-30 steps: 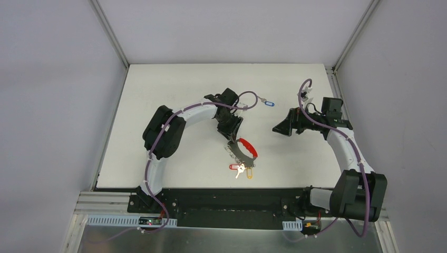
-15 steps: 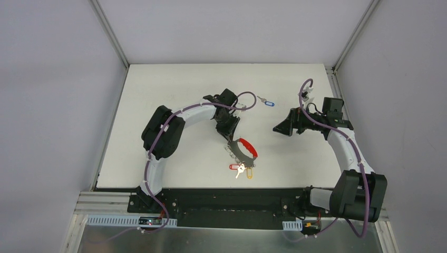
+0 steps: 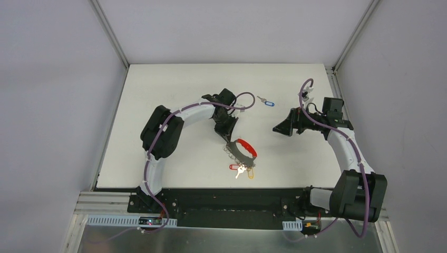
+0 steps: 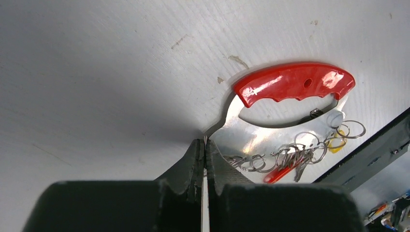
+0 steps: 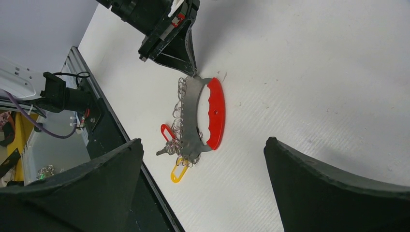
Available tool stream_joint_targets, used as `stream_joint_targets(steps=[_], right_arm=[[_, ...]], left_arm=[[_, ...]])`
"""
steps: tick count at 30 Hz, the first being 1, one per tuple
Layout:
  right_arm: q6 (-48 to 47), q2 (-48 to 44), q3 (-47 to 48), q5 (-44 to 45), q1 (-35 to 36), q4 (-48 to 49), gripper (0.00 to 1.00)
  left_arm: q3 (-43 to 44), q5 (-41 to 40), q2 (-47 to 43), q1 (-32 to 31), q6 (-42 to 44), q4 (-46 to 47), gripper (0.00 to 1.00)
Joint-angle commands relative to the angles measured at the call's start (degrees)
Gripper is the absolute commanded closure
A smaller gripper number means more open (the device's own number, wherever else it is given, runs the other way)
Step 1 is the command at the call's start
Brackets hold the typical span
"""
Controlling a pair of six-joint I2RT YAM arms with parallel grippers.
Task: Put the keys on the keyring
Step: Pick up the keyring from the center of the board, then adjust the keyring at the center of the board.
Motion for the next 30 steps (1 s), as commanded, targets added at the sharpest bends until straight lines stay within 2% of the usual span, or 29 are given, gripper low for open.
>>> stream_joint_targets(steps=[1, 7, 11, 14, 16, 23, 30], right_arm=[[0.2, -0.9, 2.4, -4.2, -0.1, 0.9, 0.0], [-2.1, 1.3, 7.8, -7.8, 3.1, 0.1, 0.01], [-4.3, 3.4, 12.2, -9.8, 6.8, -0.9, 0.07], [-6.9, 4.8, 15.4, -10.1, 10.7, -2.9, 0.12], [-7.6, 5.2, 16.6, -10.7, 12.5, -3.0, 0.19], [-5.9, 5.5, 16.7, -13.0, 17.6, 0.5, 0.43], [-5.3, 5.1, 16.7, -13.2, 20.5, 1.0, 0.51]], left_arm=[[2.3, 3.8, -6.1, 0.8, 4.2, -3.2, 1.0], [6.4, 16.5, -11.6, 0.8, 15.1, -5.4, 1.0], [9.6, 24.5, -15.2, 0.8, 18.6, -6.8, 1.0], [12.3, 26.6, -17.3, 0.8, 20.7, -8.3, 1.0], [14.3, 27.6, -18.1, 0.8, 21.7, -9.3, 1.0], [18.3, 34.6, -18.0, 0.7, 17.8, -7.7, 1.0], [18.2, 35.8, -17.0, -0.4, 15.0, -6.0, 1.0]])
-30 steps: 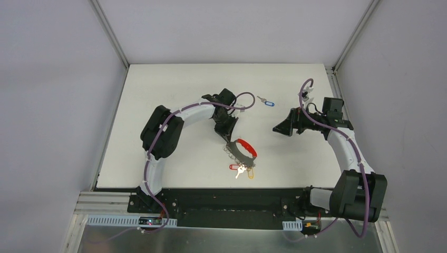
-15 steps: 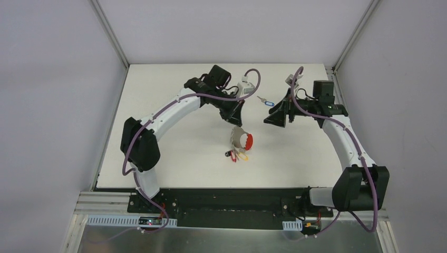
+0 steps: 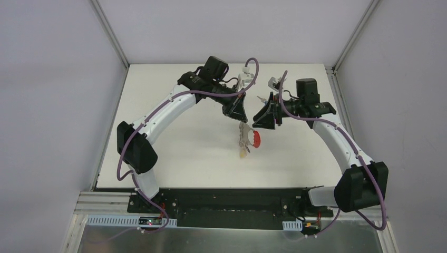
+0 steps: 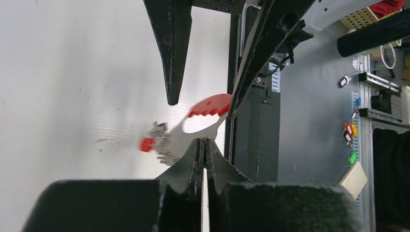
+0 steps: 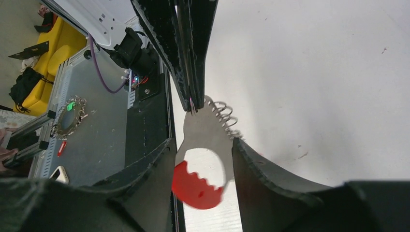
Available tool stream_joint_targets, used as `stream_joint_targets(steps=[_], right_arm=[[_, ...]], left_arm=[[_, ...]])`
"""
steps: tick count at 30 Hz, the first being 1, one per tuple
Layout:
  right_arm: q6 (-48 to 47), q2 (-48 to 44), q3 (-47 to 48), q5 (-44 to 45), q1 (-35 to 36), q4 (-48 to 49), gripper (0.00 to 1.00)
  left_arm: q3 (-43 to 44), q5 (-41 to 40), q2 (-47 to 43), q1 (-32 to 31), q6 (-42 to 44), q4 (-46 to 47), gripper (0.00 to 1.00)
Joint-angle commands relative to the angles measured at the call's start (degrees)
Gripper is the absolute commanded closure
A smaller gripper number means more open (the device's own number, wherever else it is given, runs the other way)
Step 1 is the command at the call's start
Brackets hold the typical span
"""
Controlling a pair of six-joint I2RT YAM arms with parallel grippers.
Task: Put the keys on the keyring
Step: Adjust the keyring at the center of the board.
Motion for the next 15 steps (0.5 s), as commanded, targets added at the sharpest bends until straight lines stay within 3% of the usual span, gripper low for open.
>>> stream_joint_targets(steps=[1, 6, 10, 15], right_arm=[[-0.3, -0.4, 1.5, -2.8, 1.3, 1.8, 0.52], [-2.0, -0.8, 0.2, -3.0, 2.1, 0.1, 0.52], [-1.9, -0.9, -0.1, -1.8, 2.7, 0.2, 0.42], [1.4, 0.0, -0.1, -0.7, 3.4, 3.8, 0.44]], left_arm=[[1.8, 4.2, -0.5, -1.0, -2.9, 2.4, 1.0], [0.6, 1.0, -1.0, -1.4, -6.1, 4.7, 1.0], [0.1, -0.6, -1.1, -1.5, -6.9, 5.0, 1.0], [-1.1, 0.3, -0.8, -2.0, -6.6, 5.6, 1.0]])
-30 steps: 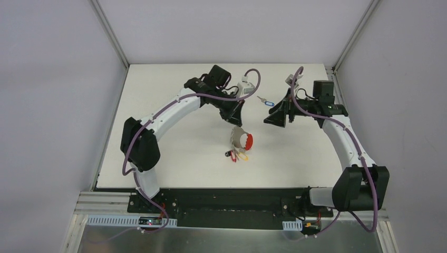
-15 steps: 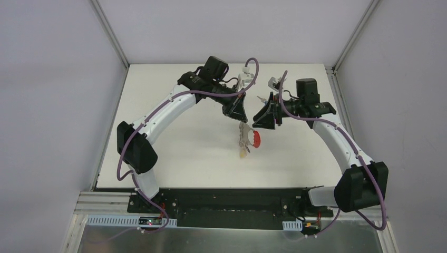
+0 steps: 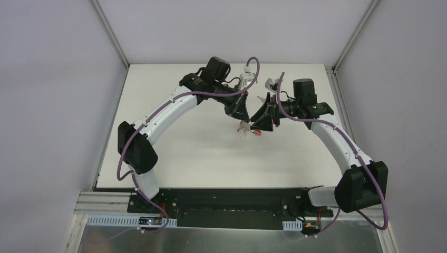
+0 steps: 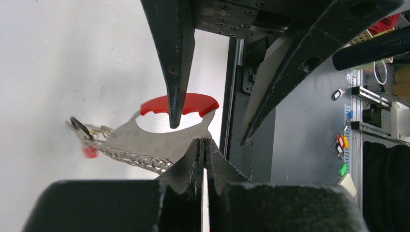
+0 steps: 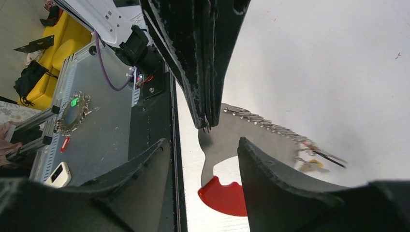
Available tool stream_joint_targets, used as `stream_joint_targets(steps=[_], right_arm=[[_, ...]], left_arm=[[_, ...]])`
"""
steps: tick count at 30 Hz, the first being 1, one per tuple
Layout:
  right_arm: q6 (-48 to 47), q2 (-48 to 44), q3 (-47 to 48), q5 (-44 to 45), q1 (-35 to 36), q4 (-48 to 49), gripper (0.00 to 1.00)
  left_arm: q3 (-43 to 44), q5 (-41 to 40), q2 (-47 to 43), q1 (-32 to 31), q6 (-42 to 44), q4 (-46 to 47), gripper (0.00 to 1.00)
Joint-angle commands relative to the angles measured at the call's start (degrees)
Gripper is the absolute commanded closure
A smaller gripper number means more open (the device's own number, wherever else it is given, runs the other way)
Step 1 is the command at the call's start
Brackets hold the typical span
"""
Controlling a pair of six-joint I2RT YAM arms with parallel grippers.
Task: Put the keys on the keyring
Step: Adjust the keyring at the center of the board.
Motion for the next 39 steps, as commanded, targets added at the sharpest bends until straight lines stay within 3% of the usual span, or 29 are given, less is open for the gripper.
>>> stream_joint_targets(steps=[1, 7, 18, 23, 27, 39], right_arm=[[1.4, 0.3, 0.2, -0.3, 1.1, 3.3, 0.45], [1.7, 1.3, 0.0, 2.0, 2.4, 4.3, 0.47], [3.3, 1.5, -1.4, 2.0, 3.6, 6.6, 0.65], [3.6, 0.6, -2.5, 2.0, 3.6, 7.6, 0.79], [5.1, -0.1, -3.2, 2.7, 3.6, 9.6, 1.0], [3.6, -0.7, -3.3, 1.4, 3.4, 8.2, 1.0]], left_arm=[[-0.9, 1.3, -0.9, -0.9, -0.8, 2.6, 1.0], [-1.8, 1.3, -1.1, -1.0, -2.0, 3.8, 1.0], [-3.4, 0.8, -1.3, -1.0, -3.8, 5.8, 1.0], [-4.4, 0.1, -1.6, -0.9, -5.2, 7.3, 1.0], [-4.8, 0.3, -1.8, -0.6, -5.3, 7.8, 1.0], [-8.8, 6.2, -3.6, 1.3, -8.7, 14.0, 1.0]])
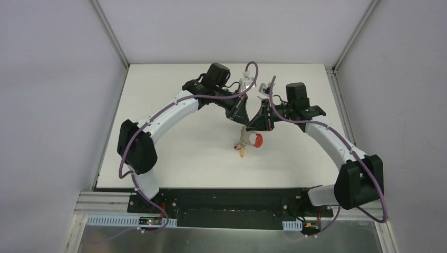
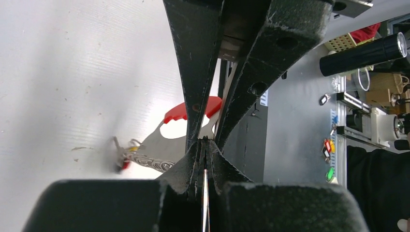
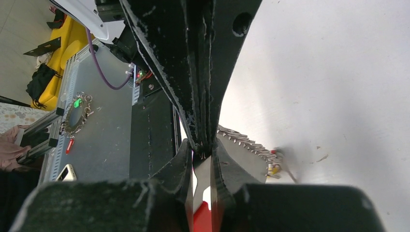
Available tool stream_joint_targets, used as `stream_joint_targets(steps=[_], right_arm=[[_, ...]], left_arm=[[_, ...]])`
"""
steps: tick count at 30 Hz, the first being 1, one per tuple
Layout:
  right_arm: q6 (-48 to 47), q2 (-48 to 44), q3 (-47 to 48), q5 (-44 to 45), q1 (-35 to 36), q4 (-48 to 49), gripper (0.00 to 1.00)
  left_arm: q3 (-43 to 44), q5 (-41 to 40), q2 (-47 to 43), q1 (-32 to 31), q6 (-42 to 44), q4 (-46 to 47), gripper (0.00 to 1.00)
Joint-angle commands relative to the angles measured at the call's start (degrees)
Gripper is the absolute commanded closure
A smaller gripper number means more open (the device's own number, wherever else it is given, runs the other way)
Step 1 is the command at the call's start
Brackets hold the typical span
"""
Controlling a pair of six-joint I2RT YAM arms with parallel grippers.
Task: Put the keys on the keyring
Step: Adjust the keyring at the center of the board.
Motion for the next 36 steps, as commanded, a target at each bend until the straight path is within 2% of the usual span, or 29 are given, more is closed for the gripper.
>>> stream_joint_targets(steps=[1, 7, 12, 22, 30, 33, 36], right_arm=[[-1.7, -2.5, 0.9, -1.8, 0.2, 1.2, 1.0], [-3.0, -1.7, 2.3, -3.3, -0.1, -1.3, 1.0], [-2.8, -1.8, 2.5, -1.9, -0.1, -1.4, 1.0], [-1.0, -2.8, 2.3, 2.3, -0.1, 0.2, 0.78], [-2.1, -3.2, 1.7, 2.3, 0.0, -0.4, 0.65], [-2.9, -3.4, 1.6, 2.7, -0.2, -1.0, 0.66], [-2.9, -3.4, 1.7, 2.3, -0.1, -0.9, 0.8]], left_arm=[[-1.7, 5.5, -3.5, 1.2, -3.0, 5.9, 1.0], [-4.0, 12.0, -3.9, 2.2, -6.2, 10.9, 1.0], [-6.7, 12.0, -4.8, 2.8, -12.3, 17.3, 1.0], [-8.1, 10.2, -5.3, 2.8, -15.8, 19.3, 1.0], [-8.0, 10.2, -5.0, 2.9, -16.9, 20.0, 1.0], [-8.1, 10.2, -5.1, 3.0, -17.0, 20.2, 1.0], [-8.4, 10.2, -5.2, 3.0, -17.0, 20.2, 1.0]])
